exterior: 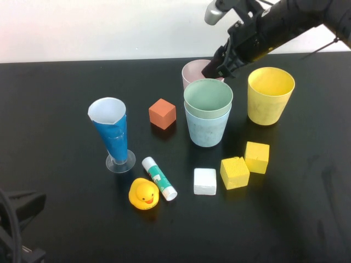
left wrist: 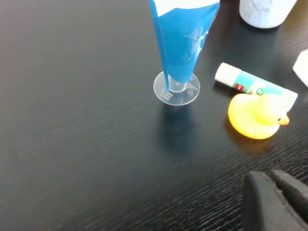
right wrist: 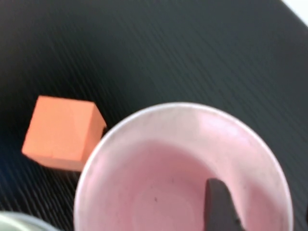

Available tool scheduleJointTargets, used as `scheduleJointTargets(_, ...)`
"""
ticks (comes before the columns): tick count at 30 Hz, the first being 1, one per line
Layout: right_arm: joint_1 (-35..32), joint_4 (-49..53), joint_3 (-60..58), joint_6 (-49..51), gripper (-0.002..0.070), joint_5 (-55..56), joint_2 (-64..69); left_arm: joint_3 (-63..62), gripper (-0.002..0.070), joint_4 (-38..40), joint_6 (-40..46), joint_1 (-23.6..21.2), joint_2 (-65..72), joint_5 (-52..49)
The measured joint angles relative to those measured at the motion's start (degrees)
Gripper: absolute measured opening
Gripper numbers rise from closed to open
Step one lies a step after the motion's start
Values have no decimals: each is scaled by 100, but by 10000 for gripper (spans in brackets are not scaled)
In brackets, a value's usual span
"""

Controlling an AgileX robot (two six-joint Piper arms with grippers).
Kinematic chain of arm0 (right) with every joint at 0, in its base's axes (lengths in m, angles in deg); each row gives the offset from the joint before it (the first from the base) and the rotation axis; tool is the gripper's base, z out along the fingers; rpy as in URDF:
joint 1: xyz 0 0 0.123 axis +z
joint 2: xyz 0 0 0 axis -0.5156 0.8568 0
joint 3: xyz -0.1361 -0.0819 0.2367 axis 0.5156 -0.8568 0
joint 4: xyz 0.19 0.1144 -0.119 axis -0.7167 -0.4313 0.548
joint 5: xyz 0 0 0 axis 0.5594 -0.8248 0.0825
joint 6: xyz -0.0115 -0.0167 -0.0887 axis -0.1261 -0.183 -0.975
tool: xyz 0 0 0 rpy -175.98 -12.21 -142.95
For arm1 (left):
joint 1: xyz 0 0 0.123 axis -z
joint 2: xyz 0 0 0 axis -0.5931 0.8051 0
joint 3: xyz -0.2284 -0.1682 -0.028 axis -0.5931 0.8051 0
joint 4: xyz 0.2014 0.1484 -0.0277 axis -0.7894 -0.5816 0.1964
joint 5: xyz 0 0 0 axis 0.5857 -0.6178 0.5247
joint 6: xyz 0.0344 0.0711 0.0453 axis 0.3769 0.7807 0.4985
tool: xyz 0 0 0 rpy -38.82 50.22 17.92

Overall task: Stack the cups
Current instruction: Pick up the pink cup

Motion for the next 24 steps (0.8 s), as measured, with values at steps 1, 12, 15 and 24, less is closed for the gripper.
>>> scheduleJointTargets(1,0,-54,10,-21,350,27,24,0,1,1,0,0,0,0)
scheduleJointTargets(12,0,-151,55,-4,43,12,102,0,1,-3,0,0,0,0)
scheduleJointTargets(15,0,-140,328,9,43,-169,150,0,1,-3,0,0,0,0)
scheduleJointTargets(24,-68,-47,1944,206,40,-1178,-309,0,1,-3,0,0,0,0)
